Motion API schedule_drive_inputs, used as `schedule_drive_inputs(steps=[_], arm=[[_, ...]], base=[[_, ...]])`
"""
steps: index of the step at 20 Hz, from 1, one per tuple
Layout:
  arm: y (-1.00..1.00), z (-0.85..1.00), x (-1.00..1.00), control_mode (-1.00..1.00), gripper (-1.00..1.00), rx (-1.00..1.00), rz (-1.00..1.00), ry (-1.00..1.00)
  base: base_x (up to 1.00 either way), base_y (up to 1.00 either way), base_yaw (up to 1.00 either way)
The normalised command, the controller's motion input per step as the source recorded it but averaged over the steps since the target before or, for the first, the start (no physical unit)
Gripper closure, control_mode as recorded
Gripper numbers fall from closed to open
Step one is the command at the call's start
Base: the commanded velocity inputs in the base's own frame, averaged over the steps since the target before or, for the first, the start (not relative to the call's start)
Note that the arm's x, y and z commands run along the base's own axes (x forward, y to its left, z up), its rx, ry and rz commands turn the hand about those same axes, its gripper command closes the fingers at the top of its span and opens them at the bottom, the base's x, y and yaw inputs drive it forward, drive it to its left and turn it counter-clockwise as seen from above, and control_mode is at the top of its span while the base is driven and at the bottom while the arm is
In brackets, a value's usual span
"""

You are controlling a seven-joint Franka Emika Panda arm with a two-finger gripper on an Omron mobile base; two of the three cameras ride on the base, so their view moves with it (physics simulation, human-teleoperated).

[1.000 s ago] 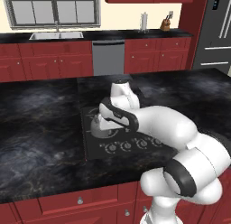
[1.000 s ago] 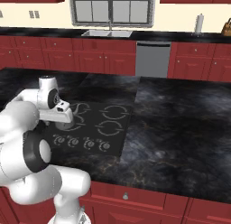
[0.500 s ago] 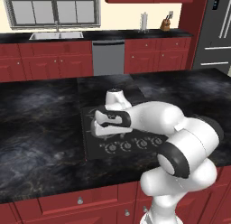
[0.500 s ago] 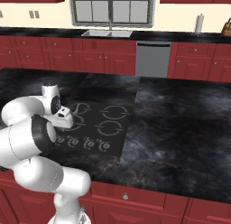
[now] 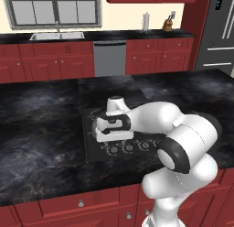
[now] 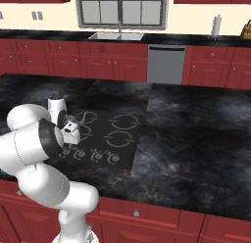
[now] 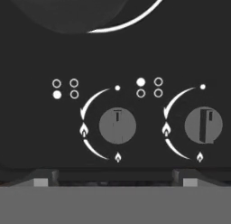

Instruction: Turn on the front left burner of the stove.

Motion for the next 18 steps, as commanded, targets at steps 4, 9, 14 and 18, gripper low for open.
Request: schedule_drive_inputs(steps=[4, 9, 14, 18], arm=[[0.00, -0.23, 0.00, -1.00, -1.00, 0.00, -0.02, 0.00], [0.00, -0.20, 0.02, -1.00, -1.00, 0.00, -0.02, 0.00], [0.00, -0.17, 0.14, -1.00, -1.00, 0.00, -0.03, 0.02], [0.00, -0.15, 0.23, -1.00, -1.00, 0.00, -0.03, 0.00]], base=[[0.00, 0.00, 0.00], [0.00, 0.00, 0.00], [0.00, 0.00, 0.00], [0.00, 0.00, 0.00]])
